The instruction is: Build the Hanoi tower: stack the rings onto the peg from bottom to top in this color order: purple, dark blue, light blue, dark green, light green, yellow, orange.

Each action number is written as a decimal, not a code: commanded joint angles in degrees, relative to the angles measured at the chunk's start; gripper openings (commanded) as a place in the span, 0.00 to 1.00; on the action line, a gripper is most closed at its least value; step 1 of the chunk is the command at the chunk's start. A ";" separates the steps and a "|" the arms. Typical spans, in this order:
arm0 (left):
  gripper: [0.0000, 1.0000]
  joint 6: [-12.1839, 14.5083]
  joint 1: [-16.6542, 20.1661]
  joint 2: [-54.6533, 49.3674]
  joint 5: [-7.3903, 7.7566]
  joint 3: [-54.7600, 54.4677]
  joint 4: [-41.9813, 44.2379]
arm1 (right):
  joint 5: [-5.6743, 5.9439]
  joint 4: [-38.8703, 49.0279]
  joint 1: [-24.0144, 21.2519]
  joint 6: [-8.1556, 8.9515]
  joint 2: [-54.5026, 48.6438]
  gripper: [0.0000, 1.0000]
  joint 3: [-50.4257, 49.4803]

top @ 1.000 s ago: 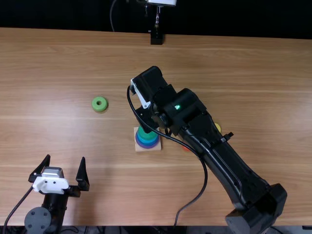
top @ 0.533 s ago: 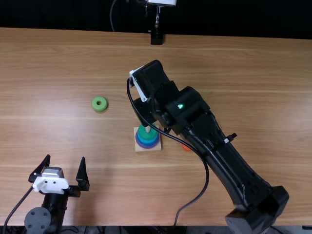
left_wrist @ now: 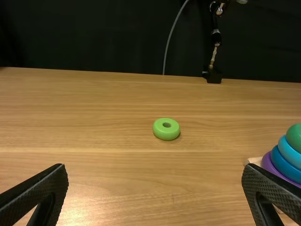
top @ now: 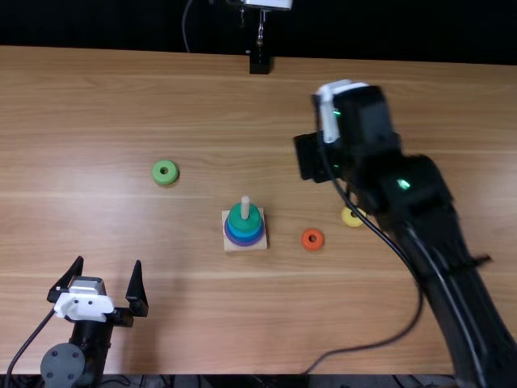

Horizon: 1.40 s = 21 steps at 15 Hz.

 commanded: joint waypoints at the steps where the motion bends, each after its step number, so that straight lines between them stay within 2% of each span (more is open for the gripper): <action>1: 1.00 0.23 0.01 -0.62 0.09 -1.89 -0.28 | 0.58 4.56 -2.45 -0.06 -8.92 1.00 -7.97; 5: 1.00 0.23 0.01 -0.62 0.09 -1.89 -0.28 | 0.37 25.97 -13.26 -0.06 -29.05 1.00 -31.53; 8: 1.00 0.23 0.01 -0.62 0.09 -1.89 -0.28 | 0.05 36.41 -21.43 -0.06 -45.31 1.00 -52.27; 9: 1.00 0.23 0.01 -0.62 0.09 -1.89 -0.28 | -0.05 40.84 -22.75 -0.17 -50.58 1.00 -59.74; 10: 1.00 0.23 0.01 -0.62 0.09 -1.89 -0.28 | -0.05 44.63 -23.10 -0.80 -56.56 1.00 -66.51; 13: 1.00 0.23 0.01 -0.62 0.09 -1.89 -0.28 | 0.16 46.22 -23.28 -7.66 -76.86 1.00 -82.68; 16: 1.00 0.23 0.01 -0.62 0.09 -1.89 -0.28 | -0.05 46.22 -23.19 -8.29 -88.11 1.00 -91.29; 21: 1.00 0.23 0.01 -0.62 0.09 -1.89 -0.28 | 0.26 46.32 -23.19 -8.29 -93.12 1.00 -97.09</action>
